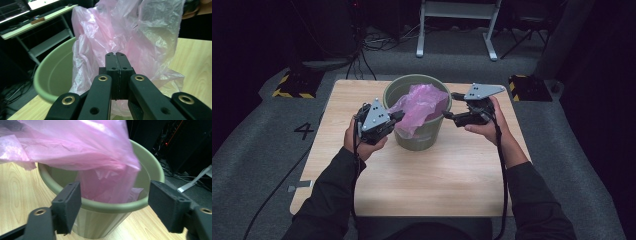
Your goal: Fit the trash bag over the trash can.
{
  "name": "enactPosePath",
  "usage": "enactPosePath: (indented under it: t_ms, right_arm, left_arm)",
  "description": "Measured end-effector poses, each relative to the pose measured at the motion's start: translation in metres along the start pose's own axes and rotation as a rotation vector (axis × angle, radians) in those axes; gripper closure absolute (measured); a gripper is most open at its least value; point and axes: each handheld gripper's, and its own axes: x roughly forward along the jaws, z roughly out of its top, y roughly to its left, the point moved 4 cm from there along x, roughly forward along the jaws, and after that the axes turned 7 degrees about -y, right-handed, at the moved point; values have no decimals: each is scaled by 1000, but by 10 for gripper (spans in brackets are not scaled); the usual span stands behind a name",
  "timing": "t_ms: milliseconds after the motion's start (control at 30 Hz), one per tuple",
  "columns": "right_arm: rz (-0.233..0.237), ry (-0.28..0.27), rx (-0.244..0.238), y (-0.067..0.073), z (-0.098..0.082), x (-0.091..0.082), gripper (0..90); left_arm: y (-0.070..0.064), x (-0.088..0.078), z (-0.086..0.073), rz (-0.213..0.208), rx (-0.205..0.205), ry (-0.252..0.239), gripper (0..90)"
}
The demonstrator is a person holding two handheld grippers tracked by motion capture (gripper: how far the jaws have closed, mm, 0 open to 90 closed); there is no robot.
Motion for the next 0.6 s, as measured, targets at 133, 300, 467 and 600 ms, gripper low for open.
enactPosePath:
  t_ms: [133,300,467,600]
  right_arm:
    - [-2,-13,21,-3,-1,-6,265]
    - [17,-66,22,12,2,-15,378]
    - [67,-82,-12,35,2,-16,438]
    - [113,-91,-21,48,3,-15,443]
  left_arm:
    - [5,-1,-2,19,-19,9,900]
    - [0,-1,-2,7,-11,5,899]
    - [-4,1,-1,2,-4,5,899]
    - [-5,1,-1,4,-6,6,899]
